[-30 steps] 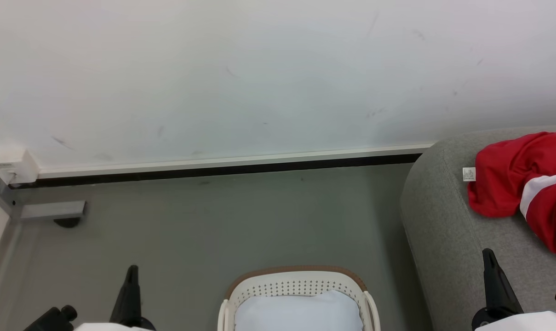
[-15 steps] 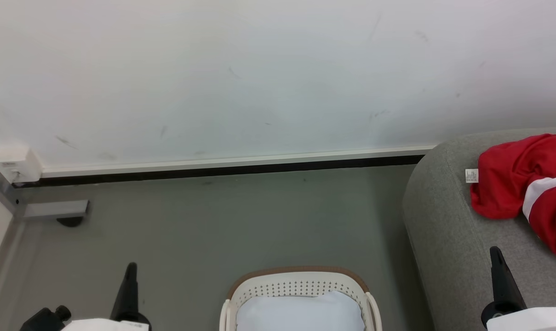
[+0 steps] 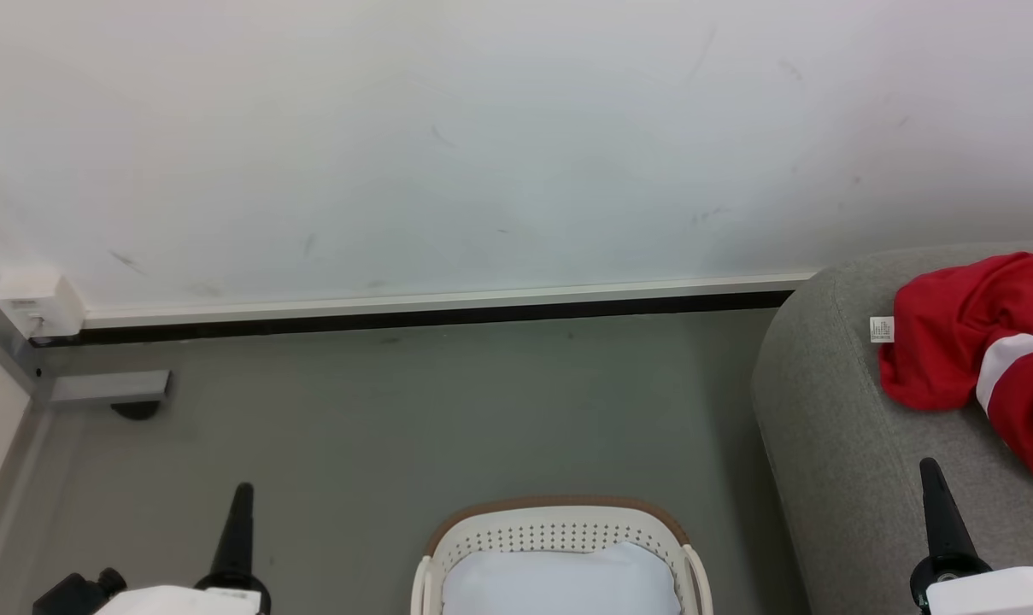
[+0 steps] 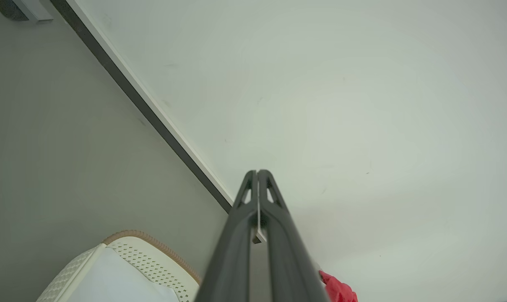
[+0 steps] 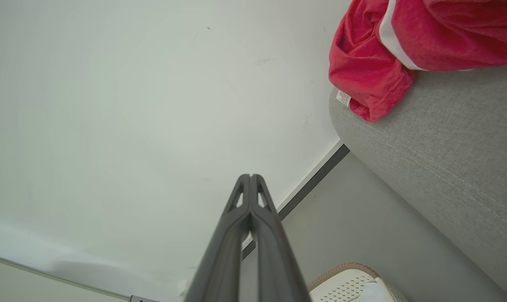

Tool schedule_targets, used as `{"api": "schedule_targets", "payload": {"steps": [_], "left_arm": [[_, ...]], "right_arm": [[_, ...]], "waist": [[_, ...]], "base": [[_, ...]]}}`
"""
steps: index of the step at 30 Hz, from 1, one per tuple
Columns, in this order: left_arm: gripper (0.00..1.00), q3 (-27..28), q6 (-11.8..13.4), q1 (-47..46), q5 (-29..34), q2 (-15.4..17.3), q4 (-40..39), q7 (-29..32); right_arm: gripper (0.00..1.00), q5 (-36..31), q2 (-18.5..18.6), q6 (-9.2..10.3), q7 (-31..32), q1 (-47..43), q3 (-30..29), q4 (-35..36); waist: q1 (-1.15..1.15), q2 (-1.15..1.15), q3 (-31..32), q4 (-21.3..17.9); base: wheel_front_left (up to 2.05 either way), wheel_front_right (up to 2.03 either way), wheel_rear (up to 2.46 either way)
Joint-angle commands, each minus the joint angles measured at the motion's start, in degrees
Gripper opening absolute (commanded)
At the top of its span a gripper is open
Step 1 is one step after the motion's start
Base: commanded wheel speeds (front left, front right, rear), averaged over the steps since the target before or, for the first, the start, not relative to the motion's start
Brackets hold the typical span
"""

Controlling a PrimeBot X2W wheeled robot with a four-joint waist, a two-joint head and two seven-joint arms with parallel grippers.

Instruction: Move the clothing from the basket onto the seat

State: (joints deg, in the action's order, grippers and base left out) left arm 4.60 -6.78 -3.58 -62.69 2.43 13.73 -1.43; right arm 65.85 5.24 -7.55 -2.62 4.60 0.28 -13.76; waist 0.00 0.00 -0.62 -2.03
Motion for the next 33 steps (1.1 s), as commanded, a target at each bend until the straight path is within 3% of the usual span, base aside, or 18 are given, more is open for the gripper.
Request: {"api": "schedule_targets", "payload": {"steps": [1,33], "left_arm": [[0.00,0.26,-0.34,-1.25,-1.81,0.46,-0.38,0.46],[0.00,1.43,-0.63,-2.46,-17.91,0.59,0.25,5.00]], "right_arm": [[0.00,1.77,0.07,0.05,0.37,1.32,-0.46,0.26],[0.00,17.15,-0.50,0.09,4.59,1.80,-3.11,-0.22]], "waist": [[0.00,0.00,0.01,0.05],[0.00,0.00,0.32,1.06]], "base": [[0.00,0.00,0.00],[0.00,0.00,0.00]]}}
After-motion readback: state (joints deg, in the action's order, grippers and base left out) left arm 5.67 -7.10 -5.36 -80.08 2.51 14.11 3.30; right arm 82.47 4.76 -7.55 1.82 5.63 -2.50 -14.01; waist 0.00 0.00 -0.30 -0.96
